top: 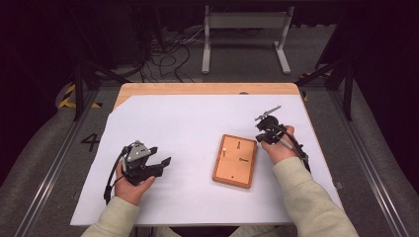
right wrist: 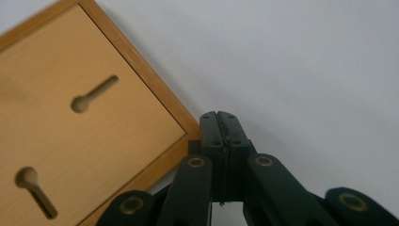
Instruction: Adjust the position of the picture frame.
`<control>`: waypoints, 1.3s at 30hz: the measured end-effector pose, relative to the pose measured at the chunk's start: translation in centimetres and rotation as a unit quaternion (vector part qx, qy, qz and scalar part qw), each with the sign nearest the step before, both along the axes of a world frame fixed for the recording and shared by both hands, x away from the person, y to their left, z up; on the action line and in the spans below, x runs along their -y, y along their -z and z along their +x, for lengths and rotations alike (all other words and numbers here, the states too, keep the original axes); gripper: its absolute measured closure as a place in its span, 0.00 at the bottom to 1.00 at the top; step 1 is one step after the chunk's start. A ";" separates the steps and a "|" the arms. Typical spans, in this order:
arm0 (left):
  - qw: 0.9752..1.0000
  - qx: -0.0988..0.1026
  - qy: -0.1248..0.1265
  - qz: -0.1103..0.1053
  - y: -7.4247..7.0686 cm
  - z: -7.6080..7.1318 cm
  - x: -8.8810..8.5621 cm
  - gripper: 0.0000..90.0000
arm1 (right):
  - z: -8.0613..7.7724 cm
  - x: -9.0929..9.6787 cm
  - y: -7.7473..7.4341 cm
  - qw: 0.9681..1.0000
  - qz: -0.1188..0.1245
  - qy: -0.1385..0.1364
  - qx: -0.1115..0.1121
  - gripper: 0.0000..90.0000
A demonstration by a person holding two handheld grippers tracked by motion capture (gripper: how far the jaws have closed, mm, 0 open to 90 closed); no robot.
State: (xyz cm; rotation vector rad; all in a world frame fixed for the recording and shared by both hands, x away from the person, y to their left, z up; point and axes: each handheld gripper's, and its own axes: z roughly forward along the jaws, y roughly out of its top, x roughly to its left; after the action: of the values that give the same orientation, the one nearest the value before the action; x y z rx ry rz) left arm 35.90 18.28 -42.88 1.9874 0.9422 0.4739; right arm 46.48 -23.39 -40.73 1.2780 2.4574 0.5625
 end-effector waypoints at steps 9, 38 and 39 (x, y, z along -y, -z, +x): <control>1.000 0.000 0.000 0.002 0.0 -0.1 0.2 0.40 | 0.1 0.0 1.2 0.999 -0.026 0.010 -0.046 1.00; 1.000 -0.010 -0.010 -0.006 0.4 0.3 -0.8 0.40 | 3.5 -10.6 1.9 0.989 0.007 -0.148 -0.014 1.00; 1.000 -0.011 -0.012 -0.006 0.4 0.4 -0.8 0.40 | 3.5 -11.0 1.8 0.988 0.018 -0.155 -0.018 1.00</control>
State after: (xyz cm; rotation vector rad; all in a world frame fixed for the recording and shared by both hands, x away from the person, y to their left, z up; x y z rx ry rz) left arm 36.27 19.11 -43.28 1.9752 0.9810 0.4601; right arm 50.01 -12.43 -42.56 0.9284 2.7075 0.6677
